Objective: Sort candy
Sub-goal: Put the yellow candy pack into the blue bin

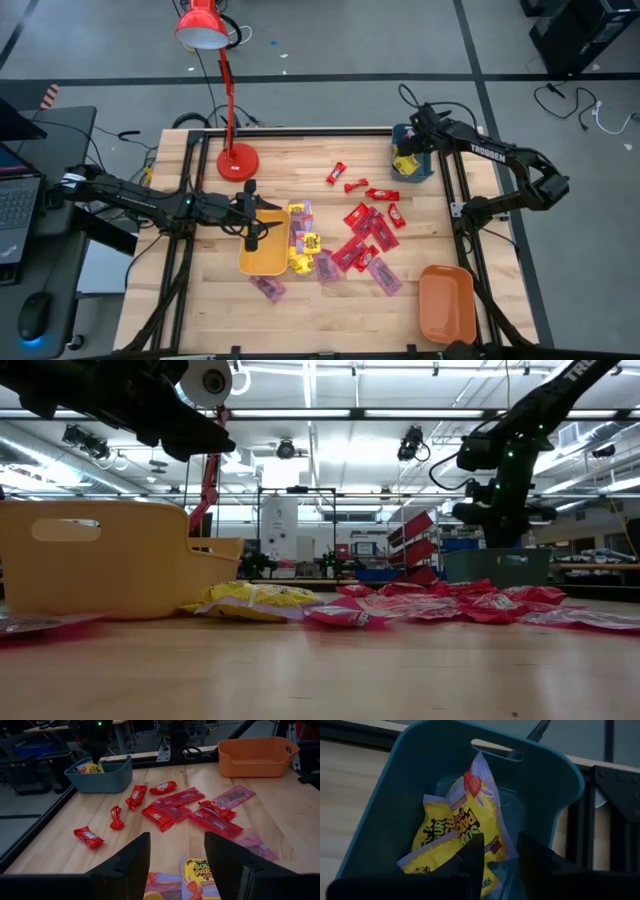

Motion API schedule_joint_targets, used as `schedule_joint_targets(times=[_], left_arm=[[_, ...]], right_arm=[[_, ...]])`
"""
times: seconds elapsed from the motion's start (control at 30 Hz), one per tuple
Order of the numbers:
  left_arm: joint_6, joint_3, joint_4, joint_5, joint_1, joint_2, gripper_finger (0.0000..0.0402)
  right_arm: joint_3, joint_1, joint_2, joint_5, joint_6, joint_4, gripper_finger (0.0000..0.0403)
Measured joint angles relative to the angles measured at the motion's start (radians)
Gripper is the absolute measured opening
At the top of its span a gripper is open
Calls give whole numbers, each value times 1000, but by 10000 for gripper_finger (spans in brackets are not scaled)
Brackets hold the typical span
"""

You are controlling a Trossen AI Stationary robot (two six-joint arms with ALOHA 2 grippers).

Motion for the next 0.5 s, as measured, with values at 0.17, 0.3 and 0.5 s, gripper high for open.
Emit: schedule_joint_targets(times=[0.17, 0.3, 0.5], left_arm=[[0, 0, 0, -15, 0, 0, 190], [0, 0, 0, -15, 0, 0, 190], [0, 0, 0, -15, 0, 0, 190]], right_arm=[[0, 24, 0, 27, 25, -34, 103], [0, 48, 0, 69, 36, -80, 103], [0, 99, 0, 112, 42, -99, 103]])
